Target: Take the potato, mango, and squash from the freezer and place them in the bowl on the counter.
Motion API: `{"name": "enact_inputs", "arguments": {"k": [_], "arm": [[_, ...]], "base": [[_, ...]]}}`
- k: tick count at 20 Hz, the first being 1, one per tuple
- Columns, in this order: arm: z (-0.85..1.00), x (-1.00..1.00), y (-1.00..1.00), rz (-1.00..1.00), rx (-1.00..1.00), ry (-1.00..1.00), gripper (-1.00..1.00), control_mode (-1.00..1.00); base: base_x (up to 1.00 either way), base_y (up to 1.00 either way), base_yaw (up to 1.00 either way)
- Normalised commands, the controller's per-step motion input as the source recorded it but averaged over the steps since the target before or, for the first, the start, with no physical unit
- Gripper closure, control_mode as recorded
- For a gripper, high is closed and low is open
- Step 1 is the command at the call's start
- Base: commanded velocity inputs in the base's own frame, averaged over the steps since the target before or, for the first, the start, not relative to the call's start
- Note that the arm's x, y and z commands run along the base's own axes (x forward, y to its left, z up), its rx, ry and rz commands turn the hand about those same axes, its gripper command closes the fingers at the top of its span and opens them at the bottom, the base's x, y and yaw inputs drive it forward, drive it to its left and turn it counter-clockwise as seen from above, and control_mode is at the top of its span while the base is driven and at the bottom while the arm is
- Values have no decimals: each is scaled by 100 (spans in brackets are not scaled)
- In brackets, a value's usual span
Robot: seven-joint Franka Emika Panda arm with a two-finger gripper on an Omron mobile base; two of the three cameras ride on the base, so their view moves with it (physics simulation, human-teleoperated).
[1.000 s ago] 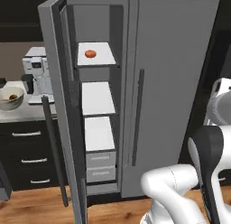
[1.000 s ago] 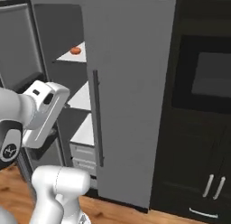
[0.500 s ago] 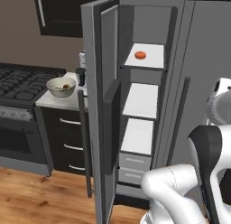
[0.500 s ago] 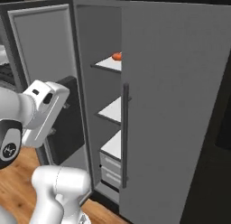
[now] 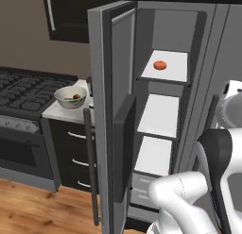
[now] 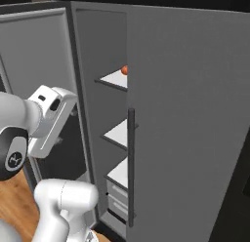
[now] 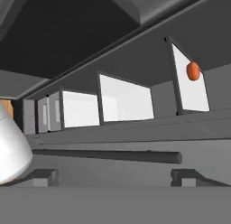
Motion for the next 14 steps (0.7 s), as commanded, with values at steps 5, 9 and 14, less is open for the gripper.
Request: {"name": "enact_inputs", "arguments": {"k": [5, 9, 14], "arm": [[0, 0, 0, 0, 0, 0, -100, 100], [0, 0, 0, 0, 0, 0, -100, 100], [0, 0, 0, 0, 0, 0, -100, 100]], "base": [[100, 1, 10], [100, 16, 32], [100, 35, 35]]}}
